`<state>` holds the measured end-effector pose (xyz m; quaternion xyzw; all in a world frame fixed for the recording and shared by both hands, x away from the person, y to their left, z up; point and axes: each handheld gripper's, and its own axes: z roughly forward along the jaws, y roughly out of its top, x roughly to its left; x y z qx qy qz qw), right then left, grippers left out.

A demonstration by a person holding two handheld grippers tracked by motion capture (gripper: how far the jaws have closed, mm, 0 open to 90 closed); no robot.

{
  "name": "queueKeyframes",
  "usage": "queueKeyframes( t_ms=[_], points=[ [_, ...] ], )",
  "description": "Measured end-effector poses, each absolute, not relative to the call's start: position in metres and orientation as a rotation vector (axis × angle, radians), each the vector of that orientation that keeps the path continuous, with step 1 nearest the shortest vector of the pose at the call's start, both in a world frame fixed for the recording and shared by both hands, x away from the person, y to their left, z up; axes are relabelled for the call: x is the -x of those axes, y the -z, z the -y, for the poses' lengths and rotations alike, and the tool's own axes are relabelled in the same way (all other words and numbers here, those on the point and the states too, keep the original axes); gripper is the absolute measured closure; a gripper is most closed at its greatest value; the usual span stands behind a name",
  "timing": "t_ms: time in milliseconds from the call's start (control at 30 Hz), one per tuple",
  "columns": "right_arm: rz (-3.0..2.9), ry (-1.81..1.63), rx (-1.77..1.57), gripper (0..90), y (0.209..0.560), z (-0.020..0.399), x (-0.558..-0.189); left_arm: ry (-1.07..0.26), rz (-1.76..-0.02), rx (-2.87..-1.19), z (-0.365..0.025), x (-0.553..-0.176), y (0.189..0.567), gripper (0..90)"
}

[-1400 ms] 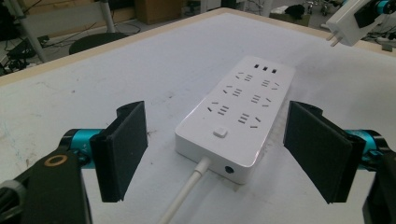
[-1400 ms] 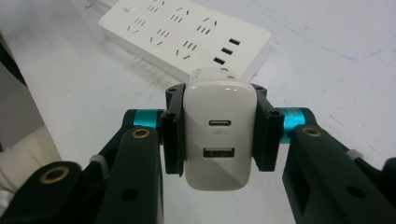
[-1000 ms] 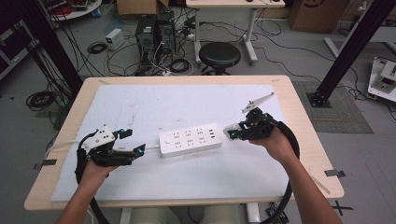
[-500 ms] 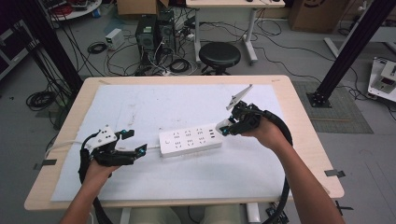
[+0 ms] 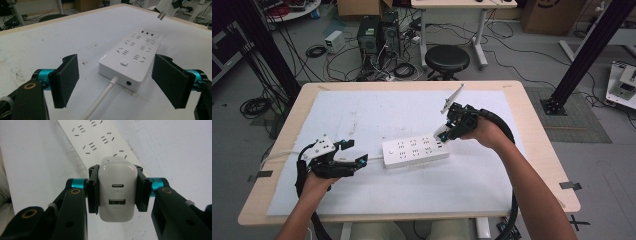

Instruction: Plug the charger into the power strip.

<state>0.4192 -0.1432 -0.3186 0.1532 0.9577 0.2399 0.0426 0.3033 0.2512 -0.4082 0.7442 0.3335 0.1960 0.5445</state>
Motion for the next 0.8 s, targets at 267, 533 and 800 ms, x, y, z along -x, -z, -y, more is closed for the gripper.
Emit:
queueKeyframes(
  t_ms=[267, 533, 800],
  points=[
    [-2.977, -0.662, -0.287, 63.3, 0.321, 0.119, -0.436, -0.455, -0.796, -1.764, -0.255, -0.304, 0.411, 21.9],
    [-3.008, -0.573, -0.135, 63.3, 0.325, 0.107, -0.445, -0.449, -0.799, -1.762, -0.257, -0.305, 0.413, 21.9],
    [-3.016, -0.507, 0.007, 63.3, 0.337, 0.099, -0.451, -0.439, -0.803, -1.757, -0.256, -0.304, 0.417, 21.9]
  ],
)
